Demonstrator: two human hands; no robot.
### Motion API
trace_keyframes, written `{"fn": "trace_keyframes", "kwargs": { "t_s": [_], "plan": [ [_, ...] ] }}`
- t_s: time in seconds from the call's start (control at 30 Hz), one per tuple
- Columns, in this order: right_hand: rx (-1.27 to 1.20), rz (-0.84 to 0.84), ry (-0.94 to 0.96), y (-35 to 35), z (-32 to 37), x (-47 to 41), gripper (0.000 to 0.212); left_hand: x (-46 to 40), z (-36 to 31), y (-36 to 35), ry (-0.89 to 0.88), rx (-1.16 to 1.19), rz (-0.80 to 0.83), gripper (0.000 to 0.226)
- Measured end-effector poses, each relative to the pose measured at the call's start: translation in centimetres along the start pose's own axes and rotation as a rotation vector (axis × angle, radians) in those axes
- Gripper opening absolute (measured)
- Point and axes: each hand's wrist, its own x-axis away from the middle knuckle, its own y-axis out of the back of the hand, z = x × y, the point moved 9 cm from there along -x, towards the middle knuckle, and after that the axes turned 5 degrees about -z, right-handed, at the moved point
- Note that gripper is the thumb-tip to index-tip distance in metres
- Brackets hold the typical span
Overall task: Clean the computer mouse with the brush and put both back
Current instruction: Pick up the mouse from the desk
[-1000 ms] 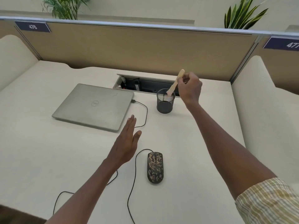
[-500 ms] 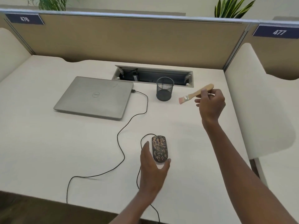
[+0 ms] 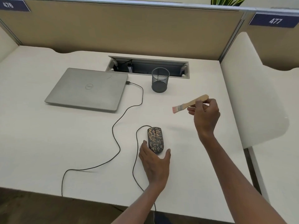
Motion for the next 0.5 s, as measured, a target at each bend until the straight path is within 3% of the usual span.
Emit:
{"fn": "trace_keyframes", "kwargs": {
  "t_s": [0.5],
  "plan": [
    [-0.003, 0.11, 0.009, -1.5, -1.2, 0.2, 0.009, -0.7, 0.2, -0.2, -0.002, -0.032, -0.174, 0.089]
  ]
}}
